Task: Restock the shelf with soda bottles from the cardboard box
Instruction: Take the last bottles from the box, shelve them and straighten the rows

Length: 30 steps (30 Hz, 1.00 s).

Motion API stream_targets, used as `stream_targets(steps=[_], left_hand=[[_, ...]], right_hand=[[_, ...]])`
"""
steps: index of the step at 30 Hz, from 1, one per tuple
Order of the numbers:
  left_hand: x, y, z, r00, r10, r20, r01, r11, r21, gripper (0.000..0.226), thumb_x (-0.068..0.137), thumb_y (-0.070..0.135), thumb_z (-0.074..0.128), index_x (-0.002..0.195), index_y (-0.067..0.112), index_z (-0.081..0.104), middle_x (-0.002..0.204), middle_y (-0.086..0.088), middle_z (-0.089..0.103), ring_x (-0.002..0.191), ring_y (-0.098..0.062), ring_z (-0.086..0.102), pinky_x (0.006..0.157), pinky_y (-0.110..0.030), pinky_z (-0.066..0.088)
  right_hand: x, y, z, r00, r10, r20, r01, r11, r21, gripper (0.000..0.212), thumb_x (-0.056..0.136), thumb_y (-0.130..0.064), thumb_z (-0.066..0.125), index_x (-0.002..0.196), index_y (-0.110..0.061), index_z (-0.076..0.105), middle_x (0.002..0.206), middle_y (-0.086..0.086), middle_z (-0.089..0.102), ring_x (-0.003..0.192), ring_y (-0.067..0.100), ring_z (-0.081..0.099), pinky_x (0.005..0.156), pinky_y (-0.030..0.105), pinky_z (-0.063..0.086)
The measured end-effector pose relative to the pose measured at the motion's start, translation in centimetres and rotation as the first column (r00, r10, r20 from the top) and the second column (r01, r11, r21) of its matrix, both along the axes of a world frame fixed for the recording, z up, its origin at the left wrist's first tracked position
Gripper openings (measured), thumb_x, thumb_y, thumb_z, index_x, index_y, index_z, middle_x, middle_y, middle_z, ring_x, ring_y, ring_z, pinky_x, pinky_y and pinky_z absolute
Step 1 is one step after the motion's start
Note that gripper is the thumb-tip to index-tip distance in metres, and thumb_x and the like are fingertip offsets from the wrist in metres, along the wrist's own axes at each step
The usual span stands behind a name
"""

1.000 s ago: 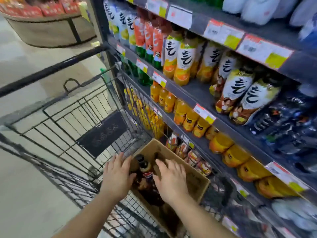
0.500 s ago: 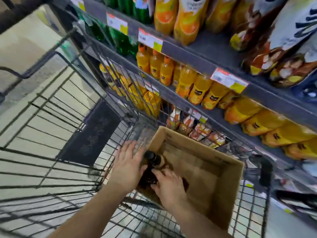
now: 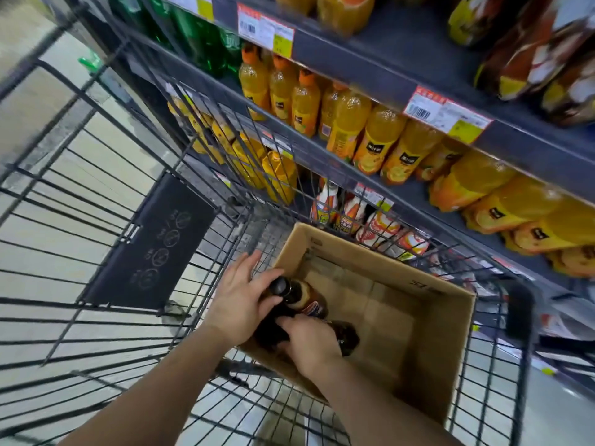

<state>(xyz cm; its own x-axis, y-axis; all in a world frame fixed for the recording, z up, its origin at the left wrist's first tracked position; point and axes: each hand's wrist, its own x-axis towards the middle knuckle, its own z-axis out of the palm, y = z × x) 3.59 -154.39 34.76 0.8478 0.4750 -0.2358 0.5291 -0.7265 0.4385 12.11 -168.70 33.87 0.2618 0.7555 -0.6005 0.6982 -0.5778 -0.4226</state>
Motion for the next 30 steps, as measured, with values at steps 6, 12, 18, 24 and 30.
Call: stream_targets(steps=[6,12,18,24,30], left_hand=[[0.9,0.0,0.2,1.0,0.028,0.004,-0.028,0.996,-0.084,0.051,0.08,0.047,0.067,0.128,0.039,0.052,0.157,-0.005,0.02,0.145,-0.029,0.01,0.119,-0.04,0.009],[1.9,-1.7,0.5,0.993,0.114,-0.004,-0.114,0.991,-0.076,0.046,0.067,0.037,0.082,0.11,0.03,0.066,0.153,-0.005,0.029,0.142,-0.029,0.021,0.116,-0.042,0.013],[3.3,-4.2,1.6,0.992,0.119,-0.049,-0.113,0.988,0.107,0.046,0.046,0.042,0.09,0.086,0.024,0.075,0.13,-0.017,0.052,0.129,-0.041,0.037,0.107,-0.058,0.029],[4.0,-5.7,7.0,0.998,0.058,0.027,-0.061,0.984,0.169,0.046,0.052,0.04,0.088,0.09,0.02,0.075,0.131,-0.009,0.055,0.132,-0.035,0.038,0.111,-0.056,0.021],[6.2,-9.7,15.7,0.976,0.026,0.215,-0.031,0.999,0.022,0.053,0.058,0.044,0.085,0.099,0.014,0.072,0.131,-0.003,0.056,0.132,-0.024,0.04,0.114,-0.045,0.019]], right_hand=[[1.9,-4.1,2.4,0.993,-0.119,-0.012,0.12,0.988,0.1,0.04,0.085,-0.033,0.063,0.124,-0.034,0.053,0.124,-0.005,0.049,0.117,0.018,0.045,0.096,0.033,0.042],[4.3,-8.4,5.4,0.94,-0.326,-0.101,0.335,0.938,0.091,0.032,0.087,-0.025,0.063,0.112,-0.042,0.05,0.104,-0.02,0.051,0.102,0.008,0.055,0.087,0.022,0.043],[4.6,-11.5,7.0,0.87,-0.481,-0.107,0.493,0.855,0.16,0.029,0.087,-0.028,0.066,0.111,-0.034,0.053,0.108,-0.013,0.059,0.102,0.012,0.057,0.087,0.028,0.046],[3.6,-14.1,10.8,0.777,-0.611,-0.153,0.625,0.717,0.308,0.026,0.083,-0.028,0.071,0.101,-0.034,0.052,0.105,-0.008,0.063,0.097,0.01,0.059,0.086,0.027,0.049],[3.2,-18.1,17.1,0.521,-0.742,-0.423,0.845,0.38,0.376,0.033,0.083,-0.019,0.073,0.105,-0.03,0.05,0.103,-0.01,0.063,0.089,-0.001,0.061,0.079,0.008,0.043]])
